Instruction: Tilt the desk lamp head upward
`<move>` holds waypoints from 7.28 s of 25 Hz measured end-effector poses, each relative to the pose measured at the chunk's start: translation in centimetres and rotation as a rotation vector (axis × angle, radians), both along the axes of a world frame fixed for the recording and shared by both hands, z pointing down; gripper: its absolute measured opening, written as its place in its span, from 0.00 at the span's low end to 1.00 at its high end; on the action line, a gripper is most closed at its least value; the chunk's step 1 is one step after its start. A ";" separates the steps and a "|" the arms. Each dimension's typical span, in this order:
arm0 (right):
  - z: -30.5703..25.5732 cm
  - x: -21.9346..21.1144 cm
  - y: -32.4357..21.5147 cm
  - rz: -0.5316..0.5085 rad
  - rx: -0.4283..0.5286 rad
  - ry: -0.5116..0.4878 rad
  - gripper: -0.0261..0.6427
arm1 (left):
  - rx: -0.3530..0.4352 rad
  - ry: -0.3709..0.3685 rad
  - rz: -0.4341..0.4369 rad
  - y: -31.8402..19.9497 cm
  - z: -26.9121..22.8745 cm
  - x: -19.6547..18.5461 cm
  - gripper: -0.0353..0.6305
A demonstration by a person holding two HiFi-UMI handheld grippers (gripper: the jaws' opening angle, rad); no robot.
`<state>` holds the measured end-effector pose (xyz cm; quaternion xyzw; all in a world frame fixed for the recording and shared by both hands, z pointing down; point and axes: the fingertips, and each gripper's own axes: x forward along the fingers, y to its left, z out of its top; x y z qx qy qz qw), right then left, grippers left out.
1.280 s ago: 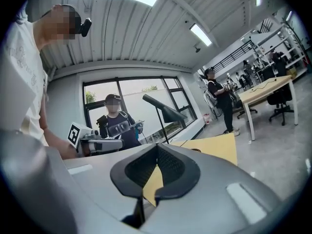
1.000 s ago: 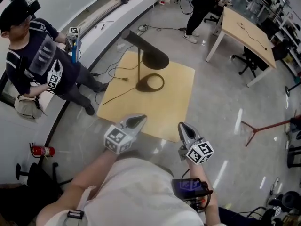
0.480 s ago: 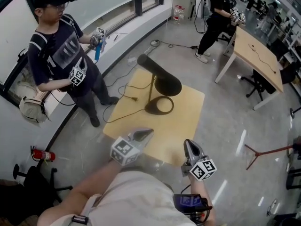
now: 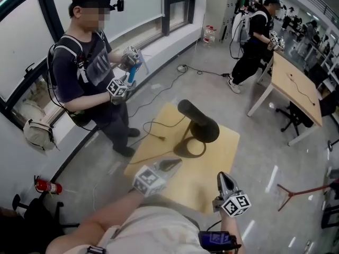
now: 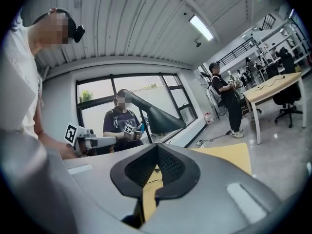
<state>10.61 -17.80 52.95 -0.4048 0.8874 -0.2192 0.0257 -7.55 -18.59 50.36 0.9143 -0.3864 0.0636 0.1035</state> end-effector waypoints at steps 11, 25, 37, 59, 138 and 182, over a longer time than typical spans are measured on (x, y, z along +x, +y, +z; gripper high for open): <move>-1.5 -0.9 -4.6 0.022 0.011 0.015 0.06 | -0.019 0.019 0.003 -2.5 -0.9 -2.3 0.05; -2.2 -0.5 -9.3 -0.070 0.033 -0.014 0.06 | -0.002 -0.004 -0.117 -3.7 -3.2 -2.4 0.06; -5.5 -3.1 -15.9 -0.148 0.089 -0.074 0.06 | 0.063 -0.080 -0.228 -7.4 -7.4 -3.2 0.06; -3.2 -2.6 -19.4 -0.139 -0.008 -0.146 0.07 | 0.097 -0.136 -0.267 -8.6 -13.5 -5.6 0.22; -3.2 -3.1 -24.2 -0.148 -0.409 -0.472 0.35 | -0.088 -0.284 0.202 -13.0 -17.4 -3.8 0.38; -16.4 -1.2 -26.3 -0.091 -0.036 -0.110 0.32 | -0.139 -0.224 0.254 -12.7 -14.6 -5.6 0.38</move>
